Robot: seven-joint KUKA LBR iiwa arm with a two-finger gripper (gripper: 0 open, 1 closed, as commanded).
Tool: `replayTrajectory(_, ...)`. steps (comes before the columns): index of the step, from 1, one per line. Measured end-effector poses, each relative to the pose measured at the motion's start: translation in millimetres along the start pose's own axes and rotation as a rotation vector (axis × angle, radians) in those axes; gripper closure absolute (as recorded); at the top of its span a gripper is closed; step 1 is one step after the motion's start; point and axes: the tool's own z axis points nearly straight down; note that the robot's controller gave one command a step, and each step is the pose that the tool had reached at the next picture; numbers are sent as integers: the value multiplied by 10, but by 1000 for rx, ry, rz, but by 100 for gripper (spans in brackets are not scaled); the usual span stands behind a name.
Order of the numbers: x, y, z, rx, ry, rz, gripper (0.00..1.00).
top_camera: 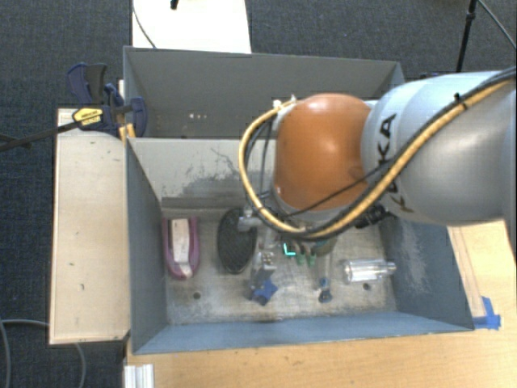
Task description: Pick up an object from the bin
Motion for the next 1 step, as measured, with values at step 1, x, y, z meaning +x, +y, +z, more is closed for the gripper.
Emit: replayTrajectory(1,-504,-172,1030,-2,-12,0,0)
